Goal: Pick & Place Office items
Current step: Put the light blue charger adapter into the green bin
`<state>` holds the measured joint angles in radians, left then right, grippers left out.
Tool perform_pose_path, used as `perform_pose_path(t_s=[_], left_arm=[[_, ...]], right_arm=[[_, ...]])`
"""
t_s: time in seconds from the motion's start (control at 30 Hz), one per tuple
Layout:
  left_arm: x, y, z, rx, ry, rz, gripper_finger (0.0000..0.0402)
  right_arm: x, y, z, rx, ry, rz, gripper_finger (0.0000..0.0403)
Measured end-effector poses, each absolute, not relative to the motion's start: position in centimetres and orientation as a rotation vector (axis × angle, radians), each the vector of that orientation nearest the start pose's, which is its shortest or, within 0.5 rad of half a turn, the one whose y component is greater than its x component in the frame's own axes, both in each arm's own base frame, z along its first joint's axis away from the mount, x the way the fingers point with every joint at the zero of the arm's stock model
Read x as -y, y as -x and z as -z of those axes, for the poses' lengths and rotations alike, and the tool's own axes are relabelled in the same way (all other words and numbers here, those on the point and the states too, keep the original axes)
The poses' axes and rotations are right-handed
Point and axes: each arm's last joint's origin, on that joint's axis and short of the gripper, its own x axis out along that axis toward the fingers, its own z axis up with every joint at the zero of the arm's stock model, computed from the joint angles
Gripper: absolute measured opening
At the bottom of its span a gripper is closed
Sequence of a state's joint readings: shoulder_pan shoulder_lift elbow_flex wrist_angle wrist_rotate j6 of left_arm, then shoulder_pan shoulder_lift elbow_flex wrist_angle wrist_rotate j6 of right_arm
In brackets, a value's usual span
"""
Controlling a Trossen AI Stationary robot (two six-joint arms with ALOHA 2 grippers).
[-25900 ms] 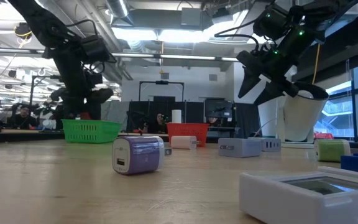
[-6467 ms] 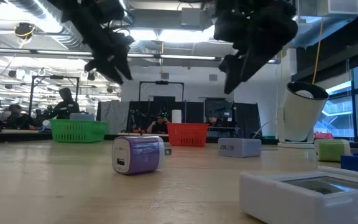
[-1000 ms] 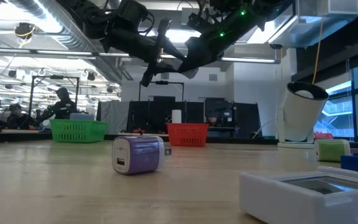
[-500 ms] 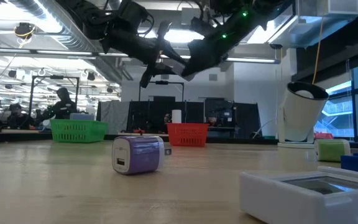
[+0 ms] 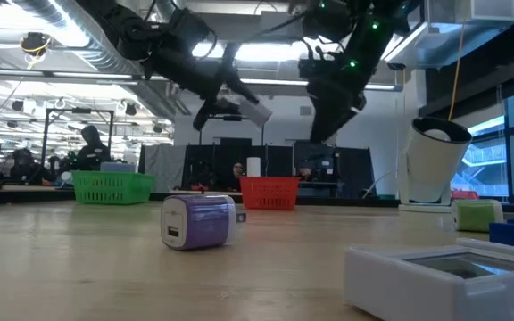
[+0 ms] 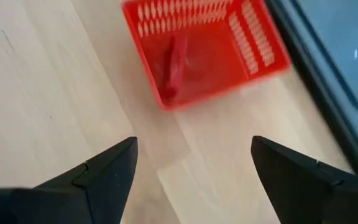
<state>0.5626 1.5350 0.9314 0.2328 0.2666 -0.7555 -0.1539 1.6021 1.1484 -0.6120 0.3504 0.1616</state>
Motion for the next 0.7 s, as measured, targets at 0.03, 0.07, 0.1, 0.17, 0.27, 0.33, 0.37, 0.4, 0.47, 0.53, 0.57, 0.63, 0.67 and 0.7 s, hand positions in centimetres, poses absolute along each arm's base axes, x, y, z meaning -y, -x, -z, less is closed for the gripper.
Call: perform_pose_path(t_s=[0.03,0.07,0.1,0.17,0.27,0.33,0.37,0.4,0.47,0.53,0.57,0.63,0.67,0.7], left_arm=[[-17.5,-28.4,-24.1,-0.239,0.891,-0.432,0.0130],[-17.8,-28.0,-24.0,-0.268,0.891,-0.454,0.0130],[-18.0,-27.5,-23.8,-0.298,0.889,-0.479,0.0130],[-18.4,-26.3,-23.7,-0.358,0.882,-0.537,0.0130],[-18.8,-23.9,-24.0,-0.445,0.851,-0.670,0.0131],[-18.7,-22.2,-24.5,-0.506,0.801,-0.789,0.0131],[-18.5,-21.4,-24.7,-0.541,0.778,-0.850,0.0131],[-18.3,-20.7,-24.9,-0.569,0.752,-0.912,0.0131],[-17.7,-19.4,-25.3,-0.621,0.713,-1.019,0.0131],[-17.2,-18.3,-25.5,-0.674,0.680,-1.111,0.0131],[-17.0,-18.0,-25.5,-0.701,0.665,-1.147,0.0131],[-16.6,-17.5,-25.3,-0.765,0.636,-1.205,0.0132],[-16.4,-17.3,-25.1,-0.798,0.621,-1.231,0.0132],[-16.3,-17.1,-25.0,-0.828,0.603,-1.258,0.0132]], right_arm=[[5.9,-31.4,-23.0,-1.045,-0.051,0.549,0.0317],[5.9,-31.3,-23.0,-1.045,-0.063,0.557,0.0317],[5.9,-31.3,-23.0,-1.048,-0.072,0.562,0.0317],[5.8,-31.1,-22.9,-1.061,-0.087,0.573,0.0317],[5.8,-31.1,-22.9,-1.064,-0.093,0.573,0.0317],[5.8,-31.0,-22.9,-1.070,-0.091,0.572,0.0317],[5.8,-31.0,-22.9,-1.069,-0.091,0.572,0.0317],[5.8,-31.0,-22.9,-1.069,-0.091,0.573,0.0317],[5.8,-31.0,-22.9,-1.070,-0.091,0.572,0.0317],[5.8,-31.0,-22.9,-1.069,-0.090,0.572,0.0317],[5.8,-31.0,-22.9,-1.071,-0.086,0.570,0.0317],[5.8,-31.0,-22.9,-1.072,-0.078,0.566,0.0317],[5.8,-31.0,-22.9,-1.074,-0.073,0.563,0.0317],[5.8,-31.0,-22.9,-1.075,-0.069,0.561,0.0317]])
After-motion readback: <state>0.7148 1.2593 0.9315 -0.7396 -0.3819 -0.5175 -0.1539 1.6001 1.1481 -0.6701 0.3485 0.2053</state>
